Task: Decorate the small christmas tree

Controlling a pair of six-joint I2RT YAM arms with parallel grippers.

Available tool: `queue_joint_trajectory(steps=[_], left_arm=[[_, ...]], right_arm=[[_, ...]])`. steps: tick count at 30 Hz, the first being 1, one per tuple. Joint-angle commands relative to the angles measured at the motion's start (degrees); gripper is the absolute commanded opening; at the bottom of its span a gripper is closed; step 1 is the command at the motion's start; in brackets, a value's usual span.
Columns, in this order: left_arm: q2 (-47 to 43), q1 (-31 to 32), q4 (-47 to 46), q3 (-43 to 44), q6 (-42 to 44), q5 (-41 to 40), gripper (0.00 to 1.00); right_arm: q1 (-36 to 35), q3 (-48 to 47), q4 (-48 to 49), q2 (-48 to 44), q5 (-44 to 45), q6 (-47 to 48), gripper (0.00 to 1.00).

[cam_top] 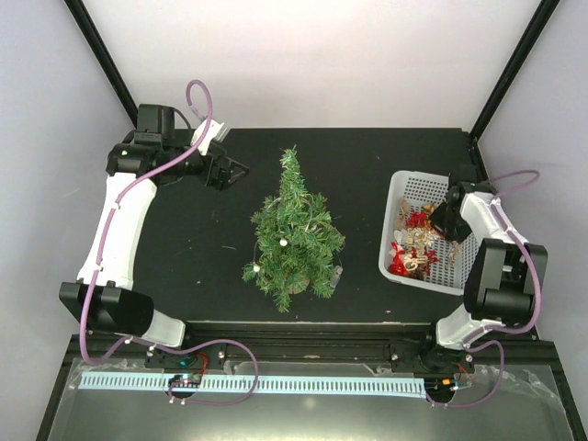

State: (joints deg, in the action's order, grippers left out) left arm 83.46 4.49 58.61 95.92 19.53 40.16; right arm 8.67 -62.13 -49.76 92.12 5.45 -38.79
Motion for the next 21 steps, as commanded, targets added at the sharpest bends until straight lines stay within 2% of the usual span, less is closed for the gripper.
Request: queue_joint_trajectory(steps=[1,6,15,21], left_arm=[[-1.18,-0.35,0.10,3.19,0.95,-1.19,0.99],[-1.62,-0.35,0.19,3.92,1.20,-1.46,0.99],[-1.73,-0.27,0.28,3.26,0.69,-0.18,0.99],[-1.80,-0.25,0.03,2.18,0.68,0.08,0.99]], right_arm=[[-0.03,-4.65,-4.39,-4.26,5.23,3.13,0.19],[-0.07,-4.11,-5.39,-7.03,6.39,4.26,0.19],[-0.02,2.96,-2.32,-3.03,-5.34,1.01,0.27],[0.01,6.76,0.51,-2.11,-7.44,-0.81,0.32]])
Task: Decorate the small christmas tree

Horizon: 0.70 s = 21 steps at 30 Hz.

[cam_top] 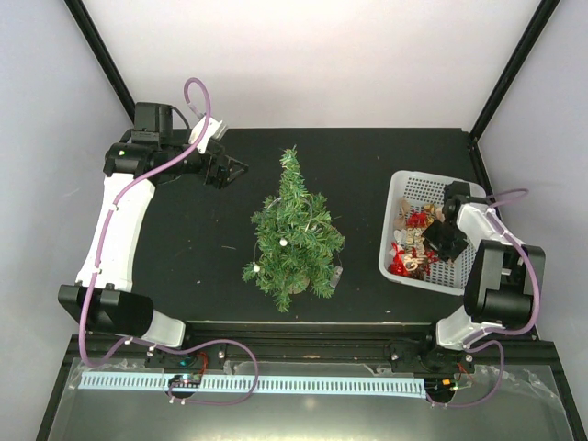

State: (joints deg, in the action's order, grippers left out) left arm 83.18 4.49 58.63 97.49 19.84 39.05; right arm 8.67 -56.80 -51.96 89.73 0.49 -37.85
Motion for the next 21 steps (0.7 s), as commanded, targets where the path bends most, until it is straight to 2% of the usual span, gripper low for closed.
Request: queue_joint_trajectory(steps=[1,21], left_arm=[[-1.59,-0.24,-0.08,0.45,0.33,1.22,0.99],[-0.34,-0.31,-0.34,0.60,-0.06,1.73,0.99]], right_arm=[[-0.02,1.83,3.16,0.34,-2.35,-1.91,0.33],[-0.02,1.33,5.57,4.64,1.19,-2.52,0.29]])
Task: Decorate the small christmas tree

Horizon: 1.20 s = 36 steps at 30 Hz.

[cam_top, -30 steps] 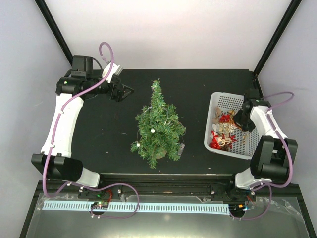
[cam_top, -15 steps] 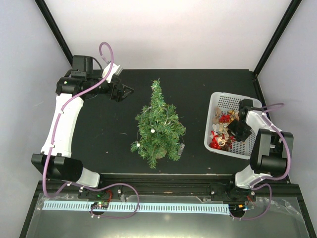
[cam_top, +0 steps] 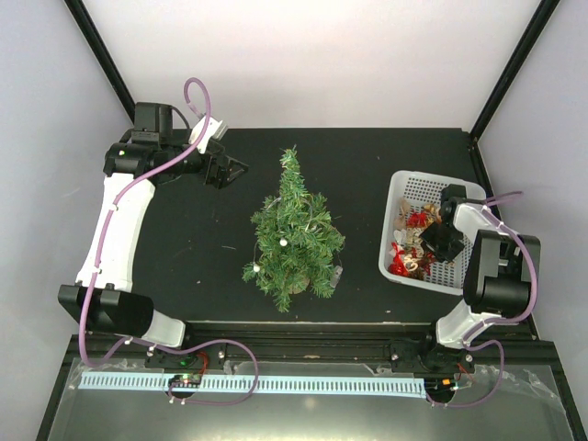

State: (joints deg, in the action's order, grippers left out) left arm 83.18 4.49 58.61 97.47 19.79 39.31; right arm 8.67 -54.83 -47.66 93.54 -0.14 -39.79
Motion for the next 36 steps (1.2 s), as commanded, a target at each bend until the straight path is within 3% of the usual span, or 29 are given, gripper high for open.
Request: queue_joint_trajectory(steps=[1,13,36], left_arm=[[-0.30,-0.24,-0.26,0.62,-0.02,1.44,0.99],[0.06,-0.27,-0.33,0.79,-0.03,1.20,0.99],[-0.99,-0.21,-0.72,0.61,0.34,0.73,0.99]], right_arm=[[-0.03,-0.58,1.33,1.02,2.13,-0.54,0.28],[-0.05,-0.38,2.04,2.85,3.89,0.06,0.24],[-0.05,-7.65,-4.34,-3.84,8.90,3.59,0.19]])
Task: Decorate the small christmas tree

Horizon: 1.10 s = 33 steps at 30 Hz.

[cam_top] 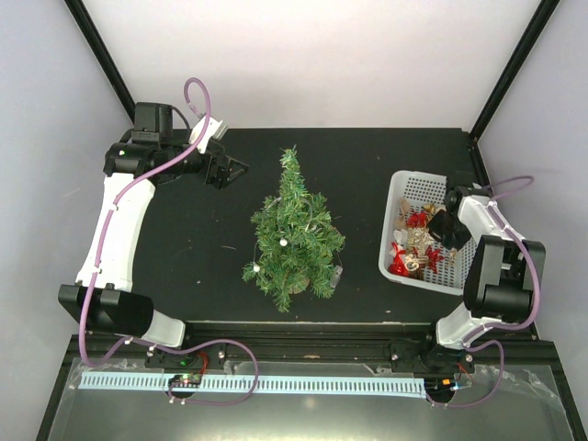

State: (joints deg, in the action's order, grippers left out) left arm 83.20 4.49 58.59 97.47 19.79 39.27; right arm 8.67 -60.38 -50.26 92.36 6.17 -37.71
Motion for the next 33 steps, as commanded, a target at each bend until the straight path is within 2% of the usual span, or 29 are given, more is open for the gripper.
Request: queue_joint_trajectory(steps=[1,10,15,22,26,33], left_arm=[[-1.12,-0.31,-0.72,0.61,0.27,0.78,0.99],[-1.38,-0.24,-0.49,0.27,0.25,0.90,0.99],[-1.31,-0.21,-0.49,0.27,0.25,1.07,0.99],[-1.16,-0.24,-0.58,0.00,0.25,1.10,0.99],[-0.88,-0.22,-0.71,0.13,0.22,1.09,0.99],[-0.42,-0.25,-0.77,0.35,0.24,1.04,0.99]], right_arm=[[-0.05,-2.17,-1.84,-2.79,2.67,1.65,0.19],[-0.04,0.18,-0.88,-0.50,0.28,1.33,0.16],[-0.01,1.57,0.88,0.41,-1.34,0.05,0.07],[-0.05,1.38,1.54,1.95,-1.87,-0.47,0.11],[-0.03,1.31,1.57,2.59,-1.57,-0.47,0.18],[-0.05,1.40,2.07,3.98,-1.03,-0.38,0.19]])
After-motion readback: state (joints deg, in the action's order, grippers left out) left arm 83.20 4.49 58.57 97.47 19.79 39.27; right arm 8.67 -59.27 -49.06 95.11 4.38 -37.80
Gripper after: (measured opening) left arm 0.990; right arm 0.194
